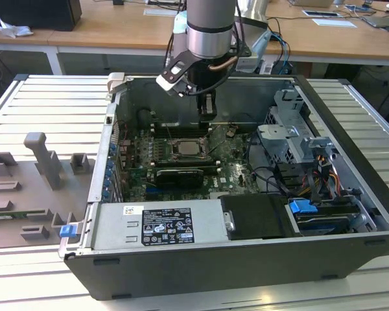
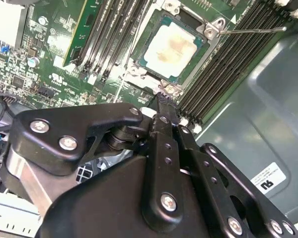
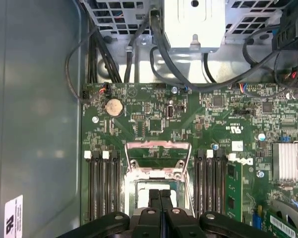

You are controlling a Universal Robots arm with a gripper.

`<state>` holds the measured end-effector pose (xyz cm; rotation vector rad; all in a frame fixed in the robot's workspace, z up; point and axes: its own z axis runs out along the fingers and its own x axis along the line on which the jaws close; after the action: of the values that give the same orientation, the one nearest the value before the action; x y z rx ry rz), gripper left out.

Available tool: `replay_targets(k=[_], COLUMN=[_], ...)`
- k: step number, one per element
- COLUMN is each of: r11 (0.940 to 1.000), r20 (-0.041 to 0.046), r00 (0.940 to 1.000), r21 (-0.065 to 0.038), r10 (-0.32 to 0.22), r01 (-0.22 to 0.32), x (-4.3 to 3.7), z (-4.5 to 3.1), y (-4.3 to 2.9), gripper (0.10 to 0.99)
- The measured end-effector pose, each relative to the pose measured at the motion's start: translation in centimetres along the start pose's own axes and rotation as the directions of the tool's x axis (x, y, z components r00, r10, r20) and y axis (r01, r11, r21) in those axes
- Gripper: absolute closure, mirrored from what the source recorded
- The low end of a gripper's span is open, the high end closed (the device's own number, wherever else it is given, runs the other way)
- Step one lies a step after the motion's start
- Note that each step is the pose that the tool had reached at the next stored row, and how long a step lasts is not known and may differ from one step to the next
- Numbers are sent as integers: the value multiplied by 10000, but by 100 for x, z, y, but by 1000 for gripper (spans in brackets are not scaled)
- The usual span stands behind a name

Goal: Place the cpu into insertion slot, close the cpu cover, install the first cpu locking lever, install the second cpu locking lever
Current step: 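Close the cpu cover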

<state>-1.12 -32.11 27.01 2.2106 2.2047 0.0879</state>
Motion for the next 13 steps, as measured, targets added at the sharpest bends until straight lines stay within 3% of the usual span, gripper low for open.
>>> replay_targets(k=[13], r11=[10000], r20=[-1], r00=[10000], r21=[8], r10=[0], r01=[0], x=[0], z=[11], y=[156], gripper=[980])
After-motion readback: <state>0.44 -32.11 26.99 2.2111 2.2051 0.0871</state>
